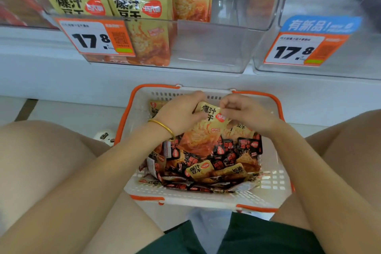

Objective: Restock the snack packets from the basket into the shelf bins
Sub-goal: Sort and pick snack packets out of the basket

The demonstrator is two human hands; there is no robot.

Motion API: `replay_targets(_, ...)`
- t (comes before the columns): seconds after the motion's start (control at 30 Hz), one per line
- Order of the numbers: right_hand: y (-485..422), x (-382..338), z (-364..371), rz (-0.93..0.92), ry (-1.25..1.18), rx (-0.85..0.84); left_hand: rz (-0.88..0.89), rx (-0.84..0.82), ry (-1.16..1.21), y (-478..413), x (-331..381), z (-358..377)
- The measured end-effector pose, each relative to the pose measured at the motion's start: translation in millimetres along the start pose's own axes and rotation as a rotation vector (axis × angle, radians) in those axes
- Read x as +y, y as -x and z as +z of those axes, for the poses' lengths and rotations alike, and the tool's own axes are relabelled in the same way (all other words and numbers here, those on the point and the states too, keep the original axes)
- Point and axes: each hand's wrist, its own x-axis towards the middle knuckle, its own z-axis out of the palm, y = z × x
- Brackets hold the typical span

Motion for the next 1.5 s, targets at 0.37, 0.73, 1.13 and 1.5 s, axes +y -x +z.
replay_targets(0.37, 36.6, -96.7, -3.8, -0.179, -0.4, -0.023, 0.158, 0.586, 0.548, 25.9, 44.5, -87.7)
replay_targets(0.73, -27.3, -211.2, -41.0, -0.415, 0.257, 0.619, 0.076, 0.851, -0.538, -10.1, 2.6, -90.3)
replay_targets(1.13, -124.1, -187.3, -43.6, 0.132, 0.623, 0.481, 0.098, 0.935, -0.672, -19.4, -8.2, -85.6)
replay_targets(1.5, -123.9, -187.8, -38.0, 0.249, 0.487, 0.358, 0.111, 0.938, -0.663, -18.8, -8.2, -85.1)
